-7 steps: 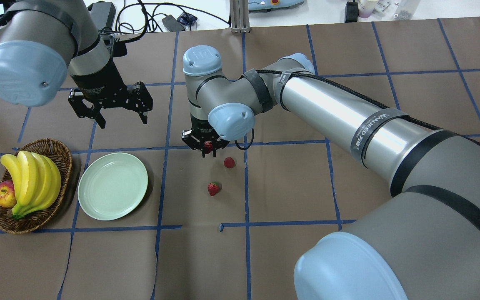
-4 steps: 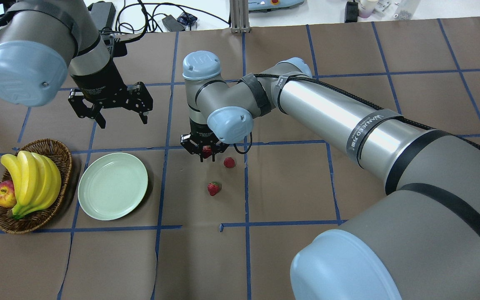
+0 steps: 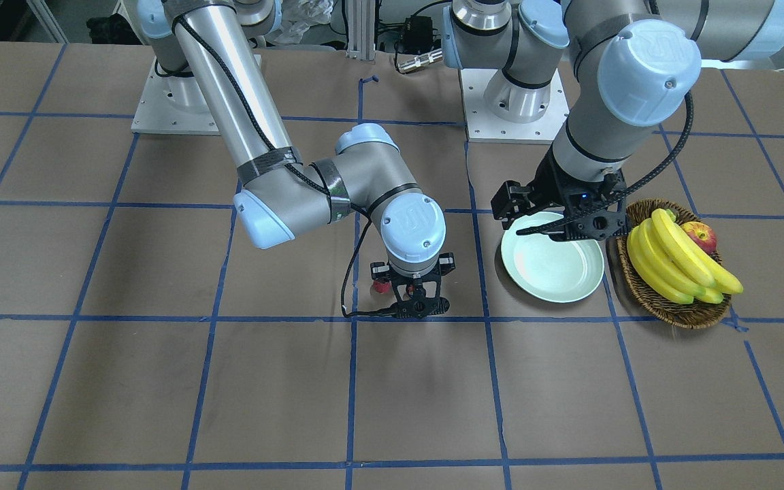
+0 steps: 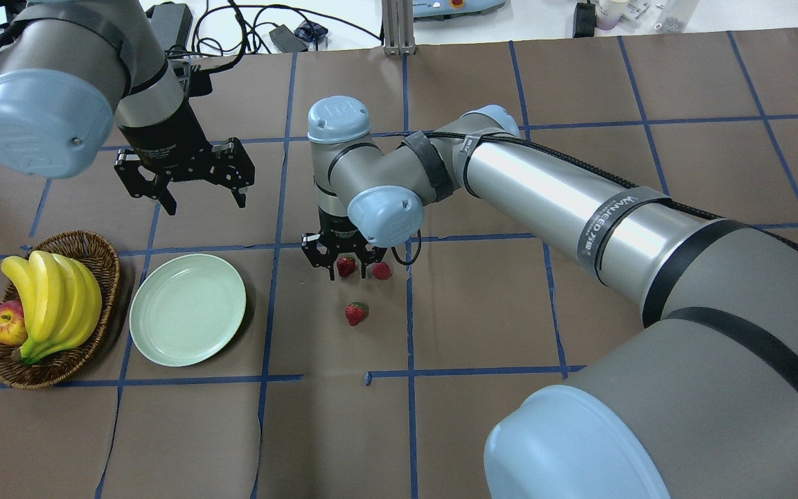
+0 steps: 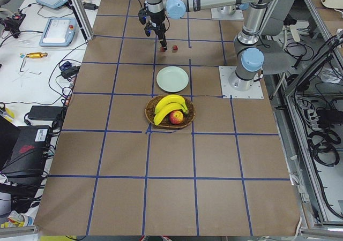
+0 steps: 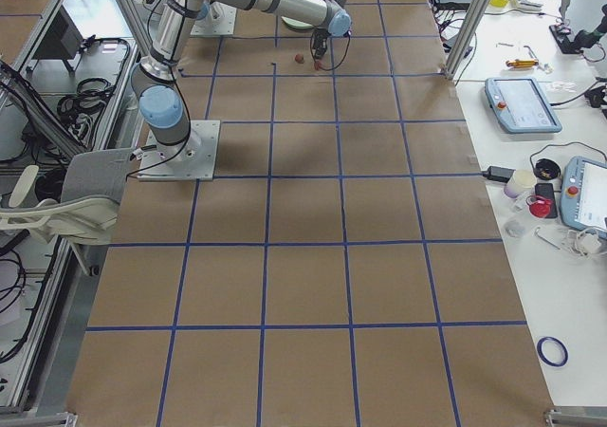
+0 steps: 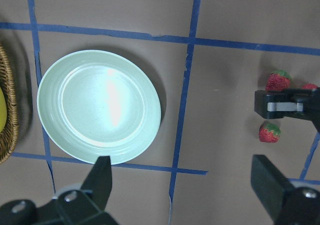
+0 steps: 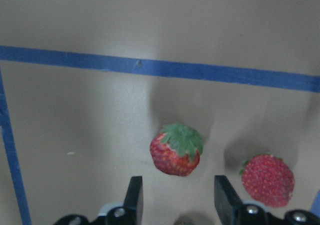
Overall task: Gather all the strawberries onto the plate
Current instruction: 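Carry the green-topped strawberry beside the others and release it, then raise the right arm away while the left arm reaches toward the strawberries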
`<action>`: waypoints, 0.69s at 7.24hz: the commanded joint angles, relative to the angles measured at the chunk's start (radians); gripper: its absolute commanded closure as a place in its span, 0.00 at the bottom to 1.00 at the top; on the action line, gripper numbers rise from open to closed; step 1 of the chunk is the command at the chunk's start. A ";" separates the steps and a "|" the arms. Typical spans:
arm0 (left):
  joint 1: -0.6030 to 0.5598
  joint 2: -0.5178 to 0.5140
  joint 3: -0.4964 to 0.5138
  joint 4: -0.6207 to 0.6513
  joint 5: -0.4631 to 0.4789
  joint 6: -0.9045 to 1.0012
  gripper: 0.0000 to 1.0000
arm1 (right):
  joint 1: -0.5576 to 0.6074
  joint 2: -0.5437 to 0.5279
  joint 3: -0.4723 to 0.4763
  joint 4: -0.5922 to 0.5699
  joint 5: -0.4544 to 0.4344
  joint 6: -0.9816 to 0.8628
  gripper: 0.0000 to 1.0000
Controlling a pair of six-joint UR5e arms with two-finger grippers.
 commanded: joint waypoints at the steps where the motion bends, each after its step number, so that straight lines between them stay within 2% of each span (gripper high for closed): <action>1: 0.000 0.000 -0.001 0.000 0.000 0.001 0.00 | 0.000 -0.081 -0.001 0.062 -0.014 0.001 0.00; 2: 0.000 -0.002 -0.001 0.000 -0.001 0.004 0.00 | -0.001 -0.112 -0.005 0.104 -0.016 0.004 0.00; 3: 0.000 -0.002 -0.001 0.000 -0.003 0.003 0.00 | -0.006 -0.147 -0.010 0.110 -0.077 0.004 0.00; 5: 0.000 -0.005 0.003 0.003 -0.007 0.003 0.00 | -0.067 -0.244 -0.018 0.241 -0.100 -0.030 0.00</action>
